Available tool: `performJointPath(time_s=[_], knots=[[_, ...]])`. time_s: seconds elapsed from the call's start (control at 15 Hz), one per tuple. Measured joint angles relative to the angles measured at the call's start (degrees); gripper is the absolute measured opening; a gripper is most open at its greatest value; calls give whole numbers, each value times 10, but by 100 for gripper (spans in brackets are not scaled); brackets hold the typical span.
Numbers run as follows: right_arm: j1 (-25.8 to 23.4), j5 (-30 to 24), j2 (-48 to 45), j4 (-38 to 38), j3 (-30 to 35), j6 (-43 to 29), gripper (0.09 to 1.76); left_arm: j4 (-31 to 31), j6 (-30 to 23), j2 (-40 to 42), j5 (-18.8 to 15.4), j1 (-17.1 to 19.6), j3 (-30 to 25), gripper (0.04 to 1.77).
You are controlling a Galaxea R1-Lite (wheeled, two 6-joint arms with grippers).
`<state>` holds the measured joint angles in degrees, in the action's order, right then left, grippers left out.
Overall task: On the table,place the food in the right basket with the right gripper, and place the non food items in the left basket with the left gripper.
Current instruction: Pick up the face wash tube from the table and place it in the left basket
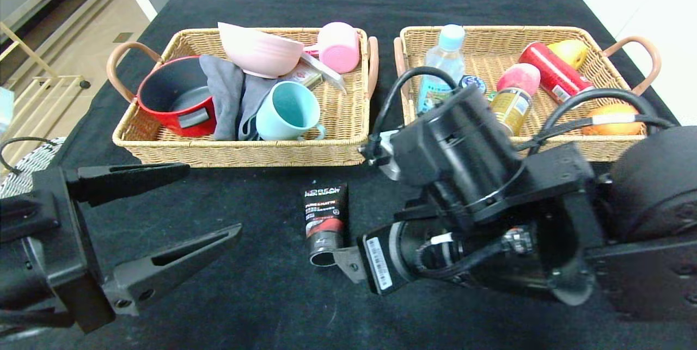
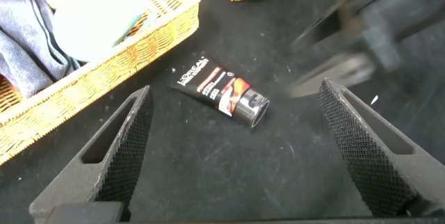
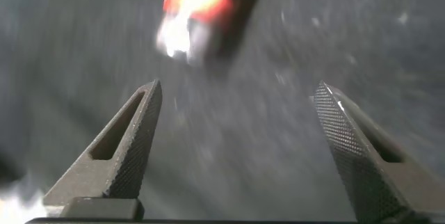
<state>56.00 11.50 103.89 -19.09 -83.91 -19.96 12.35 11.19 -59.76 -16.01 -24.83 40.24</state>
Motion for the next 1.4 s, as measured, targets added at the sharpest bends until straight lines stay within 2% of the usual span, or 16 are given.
performJointPath(time_s=[0.27,0.47,0.6,0.87,1.0,1.13,1.4], knots=[[-82,-168,-115,60,137,123,165,-1,0,-12,3,3,-1,172],[-149,-281,-190,69,222,221,167,-1,4,-17,3,7,-1,172],[-186,-337,-235,72,265,271,167,-3,7,-19,4,7,0,172],[-234,-366,-304,120,342,329,169,-5,17,-19,13,9,2,172],[-244,-368,-337,174,392,333,169,-3,22,-18,32,14,3,172],[-257,-368,-360,218,431,334,170,-5,22,-20,33,17,4,172],[-318,-395,-377,305,489,331,170,-6,21,-27,35,17,5,172]])
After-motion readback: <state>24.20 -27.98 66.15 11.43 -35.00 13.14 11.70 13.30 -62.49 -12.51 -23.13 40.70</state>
